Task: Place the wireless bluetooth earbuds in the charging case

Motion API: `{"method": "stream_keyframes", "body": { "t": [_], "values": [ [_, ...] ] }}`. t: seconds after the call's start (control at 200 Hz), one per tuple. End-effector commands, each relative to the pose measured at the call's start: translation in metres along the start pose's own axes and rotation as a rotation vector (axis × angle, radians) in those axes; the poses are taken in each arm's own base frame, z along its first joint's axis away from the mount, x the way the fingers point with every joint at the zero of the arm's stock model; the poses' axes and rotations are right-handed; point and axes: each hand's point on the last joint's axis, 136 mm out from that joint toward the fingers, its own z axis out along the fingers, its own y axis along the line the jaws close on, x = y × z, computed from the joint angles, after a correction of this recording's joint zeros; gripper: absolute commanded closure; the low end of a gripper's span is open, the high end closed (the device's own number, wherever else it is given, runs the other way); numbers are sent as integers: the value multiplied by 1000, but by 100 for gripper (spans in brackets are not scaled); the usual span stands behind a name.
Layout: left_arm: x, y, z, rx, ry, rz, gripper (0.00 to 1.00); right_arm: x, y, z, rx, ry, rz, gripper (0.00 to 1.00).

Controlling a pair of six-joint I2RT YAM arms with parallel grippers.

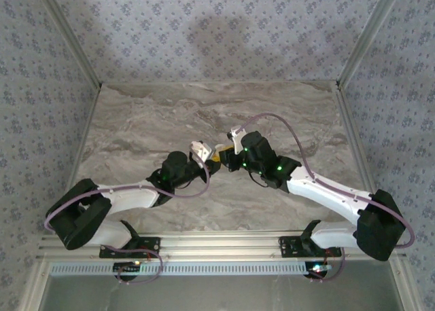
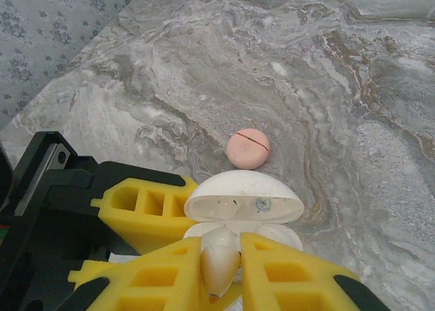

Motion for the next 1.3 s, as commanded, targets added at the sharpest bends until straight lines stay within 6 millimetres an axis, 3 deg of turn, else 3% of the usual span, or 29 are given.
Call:
{"method": "stream_keyframes", "body": {
  "t": [0.0,0.26,0.57,0.854,1.294],
  "values": [
    [-41,-1,-8,-4,-137,20,90,16,4,0,-23,46,17,79],
    [-40,-1,-9,-8,-131,25,90,7,10,-4,-60,15,13,70],
    [-33,1,-9,-17,-112,26,90,-17,23,-26,-170,-71,11,57],
    [-29,0,-8,-17,-99,30,90,-29,34,-43,-325,-87,24,56],
    [-33,-3,-7,-9,-104,37,90,-25,11,-38,-424,-26,198,62]
  ]
}}
